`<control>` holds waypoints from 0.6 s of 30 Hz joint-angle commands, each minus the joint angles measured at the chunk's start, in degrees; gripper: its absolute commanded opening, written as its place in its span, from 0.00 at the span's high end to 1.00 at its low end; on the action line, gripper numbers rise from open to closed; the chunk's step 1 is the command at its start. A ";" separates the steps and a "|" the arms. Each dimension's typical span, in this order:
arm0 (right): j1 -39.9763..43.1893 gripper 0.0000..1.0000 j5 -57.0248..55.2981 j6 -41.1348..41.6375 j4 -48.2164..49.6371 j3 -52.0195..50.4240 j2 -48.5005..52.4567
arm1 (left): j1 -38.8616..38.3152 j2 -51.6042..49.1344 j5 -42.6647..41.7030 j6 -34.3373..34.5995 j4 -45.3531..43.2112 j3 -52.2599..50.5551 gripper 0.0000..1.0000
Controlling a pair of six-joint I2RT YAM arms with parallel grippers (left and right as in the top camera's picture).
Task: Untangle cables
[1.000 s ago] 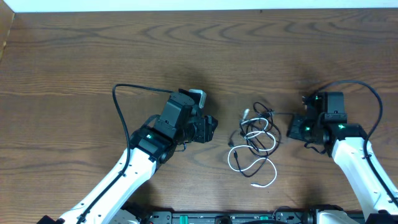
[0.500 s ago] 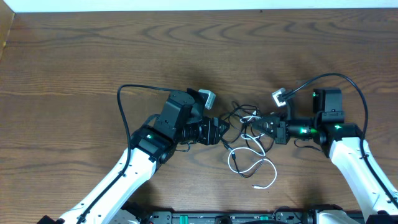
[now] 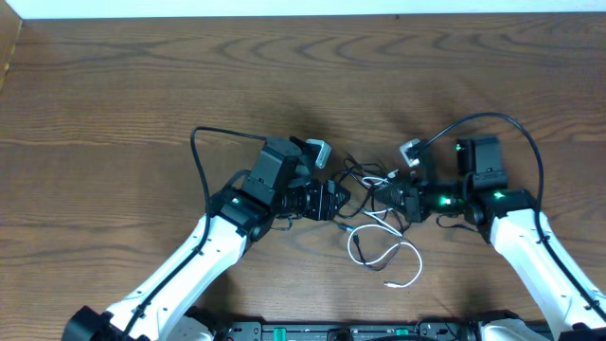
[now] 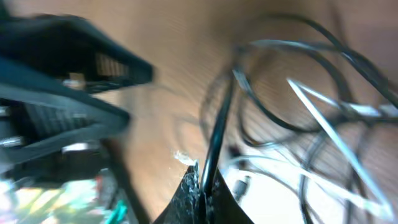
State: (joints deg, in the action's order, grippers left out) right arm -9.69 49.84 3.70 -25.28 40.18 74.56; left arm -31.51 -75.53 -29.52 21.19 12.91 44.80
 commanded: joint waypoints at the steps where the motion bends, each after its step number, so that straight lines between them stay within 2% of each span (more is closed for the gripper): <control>1: -3.28 0.99 -10.71 3.93 -1.84 0.87 -1.07 | 0.28 -1.22 5.40 0.52 -0.13 0.42 0.38; 5: -7.98 0.99 -10.82 2.82 -6.82 5.79 -4.24 | 0.28 -1.64 9.33 0.55 -0.20 0.42 0.38; 9: -12.04 0.99 -13.35 2.82 -11.82 13.94 -8.02 | 0.28 -1.64 9.46 0.55 -1.03 0.42 0.38; 12: -15.30 0.99 -13.31 2.82 -13.31 22.27 -10.71 | 0.28 -1.64 9.44 3.19 -2.95 0.42 0.38; 18: -18.73 0.99 -13.27 2.84 -13.22 30.53 -12.39 | 0.28 -1.64 9.20 6.51 -7.19 0.42 0.37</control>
State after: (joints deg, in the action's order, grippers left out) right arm -26.87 36.77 6.55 -38.33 67.42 62.92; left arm -31.51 -76.73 -20.82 24.93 6.90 44.80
